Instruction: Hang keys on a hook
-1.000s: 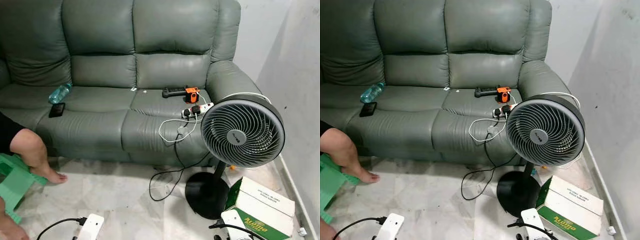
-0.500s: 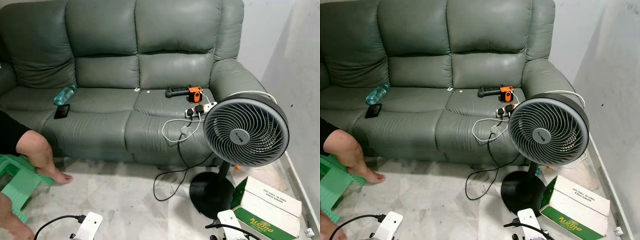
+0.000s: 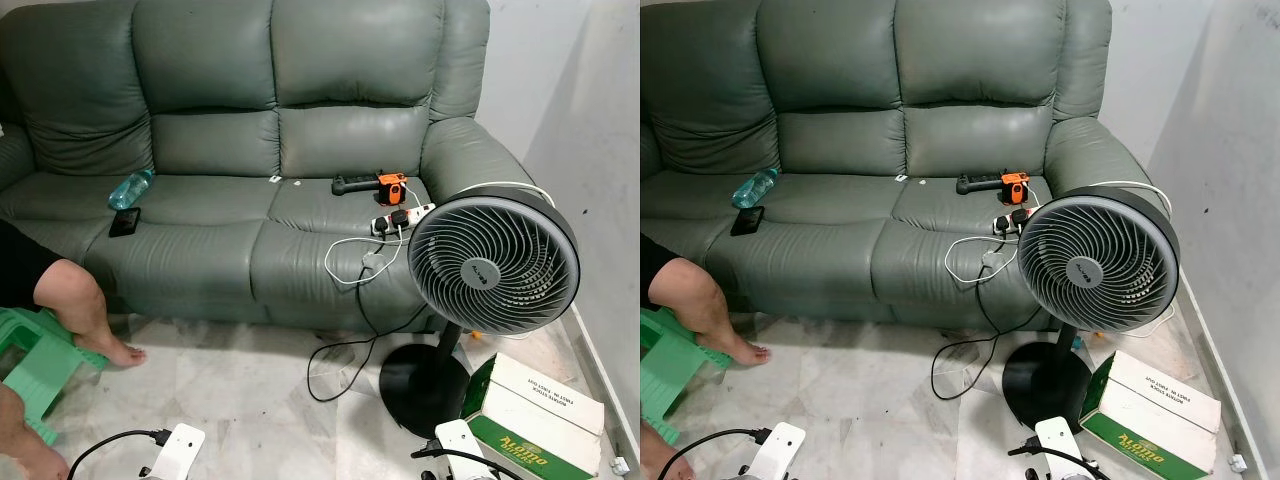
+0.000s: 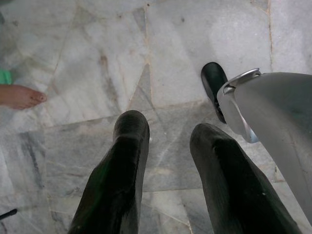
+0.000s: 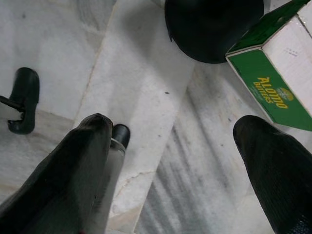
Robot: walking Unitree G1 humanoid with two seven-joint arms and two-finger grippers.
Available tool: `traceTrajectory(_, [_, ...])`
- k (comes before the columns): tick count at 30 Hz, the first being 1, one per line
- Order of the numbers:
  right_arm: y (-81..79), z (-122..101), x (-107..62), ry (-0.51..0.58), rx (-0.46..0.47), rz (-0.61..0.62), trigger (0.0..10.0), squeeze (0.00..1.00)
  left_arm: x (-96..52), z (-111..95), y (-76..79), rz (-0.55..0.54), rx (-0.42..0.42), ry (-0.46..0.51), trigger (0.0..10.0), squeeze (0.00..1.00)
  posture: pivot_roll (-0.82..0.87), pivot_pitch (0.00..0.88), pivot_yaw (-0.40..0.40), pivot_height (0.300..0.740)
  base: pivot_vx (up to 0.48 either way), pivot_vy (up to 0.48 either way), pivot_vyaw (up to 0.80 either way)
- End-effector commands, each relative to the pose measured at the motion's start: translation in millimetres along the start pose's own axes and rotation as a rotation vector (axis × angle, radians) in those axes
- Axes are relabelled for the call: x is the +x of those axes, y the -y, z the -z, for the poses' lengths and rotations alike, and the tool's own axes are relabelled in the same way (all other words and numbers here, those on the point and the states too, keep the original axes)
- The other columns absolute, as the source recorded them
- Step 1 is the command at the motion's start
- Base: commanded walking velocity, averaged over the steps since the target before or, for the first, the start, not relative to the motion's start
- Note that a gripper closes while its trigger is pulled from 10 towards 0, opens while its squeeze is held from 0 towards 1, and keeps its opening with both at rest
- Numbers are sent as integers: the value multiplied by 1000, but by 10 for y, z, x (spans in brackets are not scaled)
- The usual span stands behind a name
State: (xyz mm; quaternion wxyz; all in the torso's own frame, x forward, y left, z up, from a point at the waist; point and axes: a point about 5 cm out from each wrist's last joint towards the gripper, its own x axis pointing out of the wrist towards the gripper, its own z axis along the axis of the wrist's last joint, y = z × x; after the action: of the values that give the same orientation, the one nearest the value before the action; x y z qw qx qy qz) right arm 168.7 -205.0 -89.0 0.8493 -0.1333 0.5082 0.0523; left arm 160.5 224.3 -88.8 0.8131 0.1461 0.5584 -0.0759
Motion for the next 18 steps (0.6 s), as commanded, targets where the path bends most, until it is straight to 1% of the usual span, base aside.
traceTrajectory(1, [-13,-8,3,-6,-18,-10,10000,0,-4,25,-20,-5,7,-10,10000,0,-30,0,59,740,0,0,0])
traceTrajectory(7, [22,11,-2,-14,-40,-9,10000,0,4,33,29,2,-28,-10,10000,0,-39,0,44,740,0,0,0])
traceTrajectory(14, [32,7,-4,-11,-54,-10,10000,0,5,29,37,2,-18,-12,10000,0,-39,0,42,740,0,0,0])
traceTrajectory(18, [26,5,-4,-4,-40,-14,10000,0,5,32,38,4,-20,-14,10000,0,-40,0,42,740,0,0,0])
